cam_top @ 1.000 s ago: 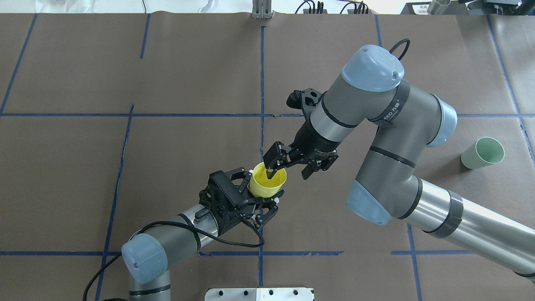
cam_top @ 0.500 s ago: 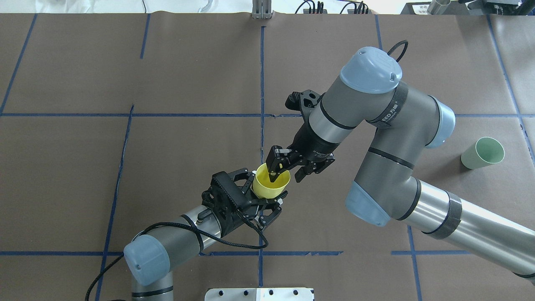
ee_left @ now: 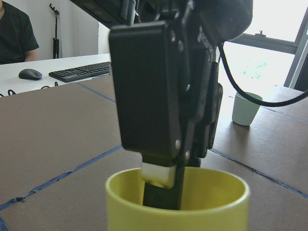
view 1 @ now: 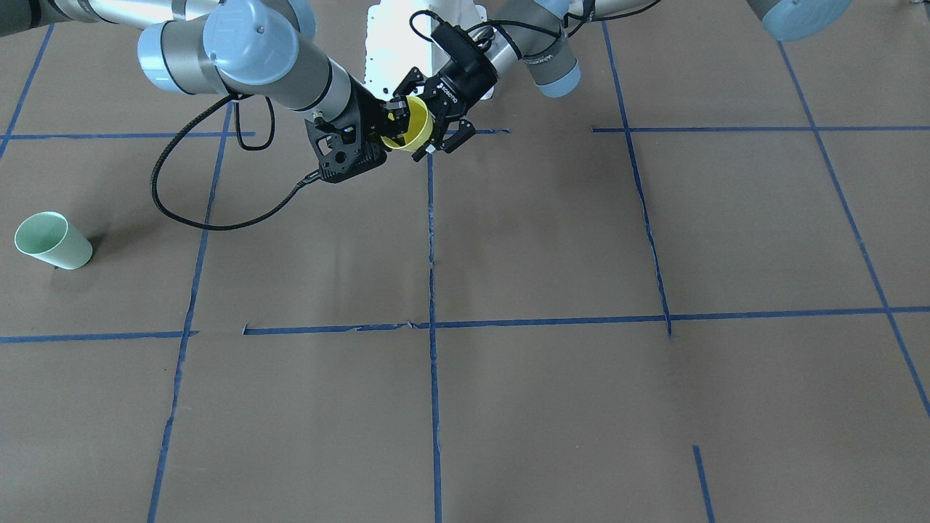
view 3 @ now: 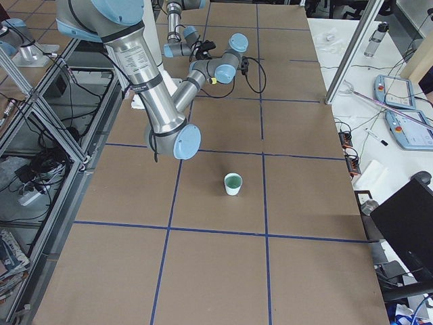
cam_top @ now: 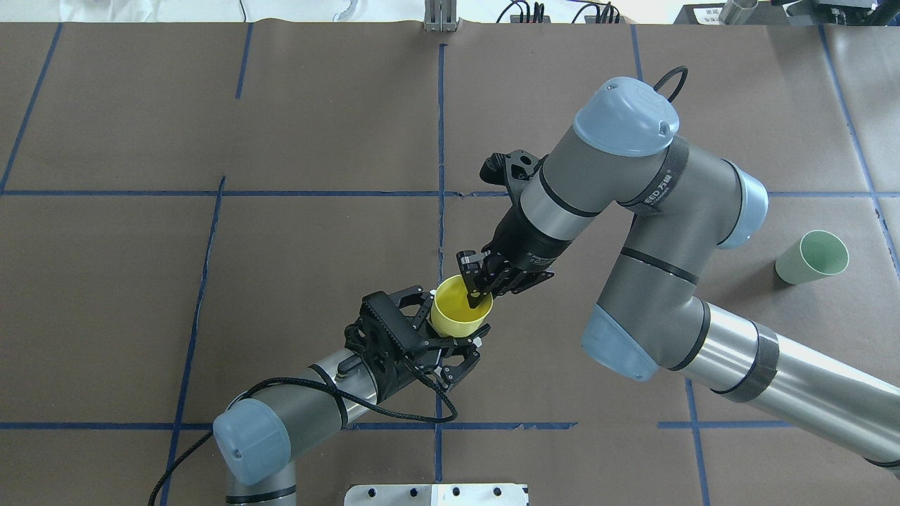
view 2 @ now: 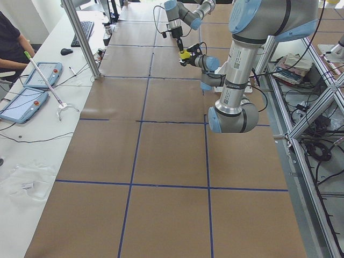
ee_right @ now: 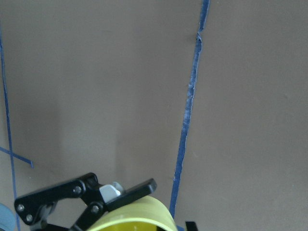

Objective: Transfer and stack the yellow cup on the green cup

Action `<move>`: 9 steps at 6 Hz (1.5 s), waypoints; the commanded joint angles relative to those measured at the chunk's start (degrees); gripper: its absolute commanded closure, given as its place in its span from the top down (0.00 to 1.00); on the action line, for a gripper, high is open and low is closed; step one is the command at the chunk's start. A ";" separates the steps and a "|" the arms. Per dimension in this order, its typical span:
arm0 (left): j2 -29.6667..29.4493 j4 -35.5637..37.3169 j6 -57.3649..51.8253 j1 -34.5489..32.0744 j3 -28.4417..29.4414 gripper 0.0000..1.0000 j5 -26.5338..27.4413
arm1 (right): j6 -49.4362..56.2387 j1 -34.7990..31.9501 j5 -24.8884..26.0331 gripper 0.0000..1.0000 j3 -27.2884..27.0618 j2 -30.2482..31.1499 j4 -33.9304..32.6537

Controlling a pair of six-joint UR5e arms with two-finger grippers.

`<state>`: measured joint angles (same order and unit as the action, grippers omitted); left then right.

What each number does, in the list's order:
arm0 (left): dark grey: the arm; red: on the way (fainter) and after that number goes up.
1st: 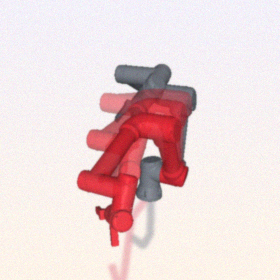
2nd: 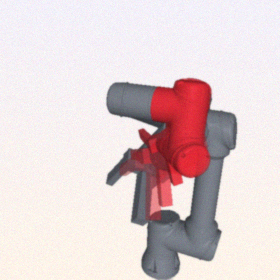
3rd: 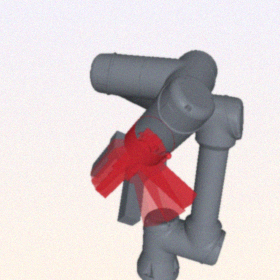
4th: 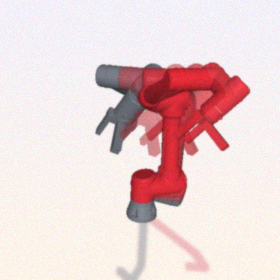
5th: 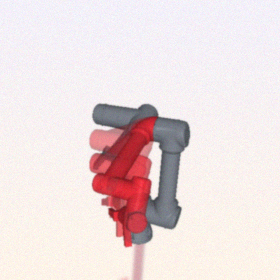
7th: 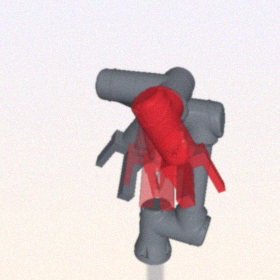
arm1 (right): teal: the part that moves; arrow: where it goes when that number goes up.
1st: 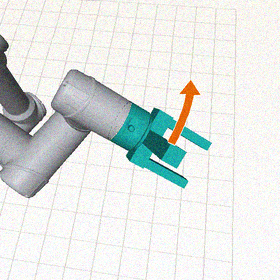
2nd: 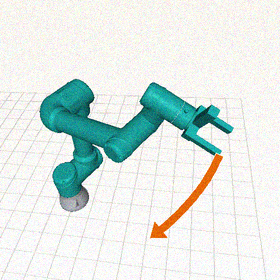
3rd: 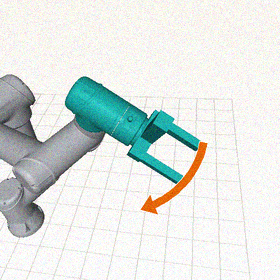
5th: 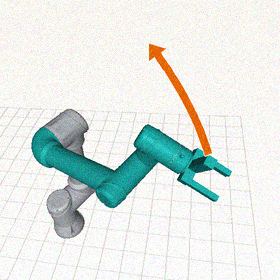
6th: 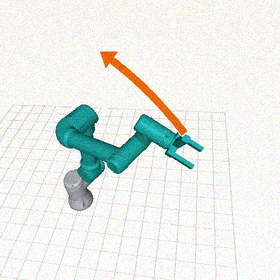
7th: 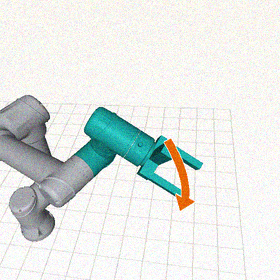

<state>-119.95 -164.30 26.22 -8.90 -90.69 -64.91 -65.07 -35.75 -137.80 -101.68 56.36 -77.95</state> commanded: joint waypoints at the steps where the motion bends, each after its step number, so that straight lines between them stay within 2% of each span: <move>1: -0.10 -0.06 0.14 0.54 0.08 0.67 2.06 | -0.32 0.15 -0.01 0.00 -0.10 0.15 0.08; 3: -0.10 -0.06 0.23 0.55 -0.10 0.82 2.07 | -0.49 0.24 0.07 0.00 -0.10 0.33 0.08; 6: -0.46 -0.06 0.23 0.55 -0.10 0.84 2.07 | -0.67 0.15 -0.10 0.00 -0.71 1.03 0.08; 7: -0.46 -0.06 0.32 0.55 -0.10 0.85 2.24 | -0.93 0.15 -0.01 0.00 -3.24 3.29 0.08; 9: -0.46 -0.06 0.23 0.72 -0.19 0.86 2.42 | -2.15 -3.25 0.95 0.00 -4.23 4.02 -0.01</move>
<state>-120.40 -164.35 26.51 -8.26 -90.85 -62.52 -66.49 -37.04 -137.24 -105.48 60.08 -77.95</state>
